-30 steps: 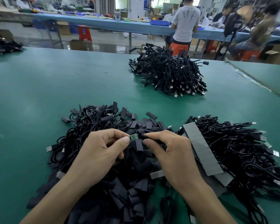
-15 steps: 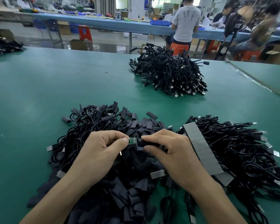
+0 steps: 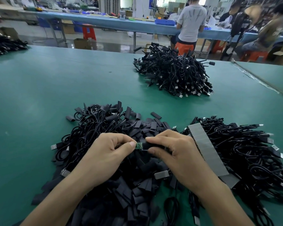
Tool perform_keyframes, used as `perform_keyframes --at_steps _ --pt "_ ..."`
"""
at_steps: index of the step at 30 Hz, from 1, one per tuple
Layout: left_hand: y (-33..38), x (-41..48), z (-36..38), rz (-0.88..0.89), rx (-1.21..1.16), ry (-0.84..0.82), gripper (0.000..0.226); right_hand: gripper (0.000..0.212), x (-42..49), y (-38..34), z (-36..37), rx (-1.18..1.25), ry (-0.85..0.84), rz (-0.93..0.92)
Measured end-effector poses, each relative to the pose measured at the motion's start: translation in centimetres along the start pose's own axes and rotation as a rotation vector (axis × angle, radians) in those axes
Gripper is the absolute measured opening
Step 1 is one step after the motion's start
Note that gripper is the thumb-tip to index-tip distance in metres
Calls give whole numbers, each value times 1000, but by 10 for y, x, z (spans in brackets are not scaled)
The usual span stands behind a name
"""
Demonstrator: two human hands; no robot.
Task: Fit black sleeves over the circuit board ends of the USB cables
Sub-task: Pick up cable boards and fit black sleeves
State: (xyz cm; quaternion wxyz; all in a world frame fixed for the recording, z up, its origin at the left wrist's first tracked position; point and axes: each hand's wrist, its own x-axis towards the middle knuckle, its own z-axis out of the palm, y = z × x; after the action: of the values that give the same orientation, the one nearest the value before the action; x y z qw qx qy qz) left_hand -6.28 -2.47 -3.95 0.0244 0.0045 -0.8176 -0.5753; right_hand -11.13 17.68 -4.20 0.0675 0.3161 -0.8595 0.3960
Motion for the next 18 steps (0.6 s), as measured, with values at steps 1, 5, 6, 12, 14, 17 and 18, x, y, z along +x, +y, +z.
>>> perform_keyframes --at_steps 1,5,6,12,14,17,18 --pt "-1 0 0 0 -1 -9 17 29 0 0 -1 4 -19 5" --pt "-2 1 0 -1 -60 -3 20 26 -1 0 -3 123 -99 30" --pt "-2 1 0 -1 -79 12 23 25 -1 0 -3 147 -89 35" --pt "2 0 1 -18 -102 51 26 24 -1 1 -1 217 -51 43" --pt "3 -1 1 -19 -93 60 26 23 -1 2 -2 253 -48 51" --pt "4 -1 1 -11 -63 71 26 24 -2 3 -1 232 -29 39" --pt "4 -1 1 -10 -48 70 25 24 -2 3 1 193 -14 20"
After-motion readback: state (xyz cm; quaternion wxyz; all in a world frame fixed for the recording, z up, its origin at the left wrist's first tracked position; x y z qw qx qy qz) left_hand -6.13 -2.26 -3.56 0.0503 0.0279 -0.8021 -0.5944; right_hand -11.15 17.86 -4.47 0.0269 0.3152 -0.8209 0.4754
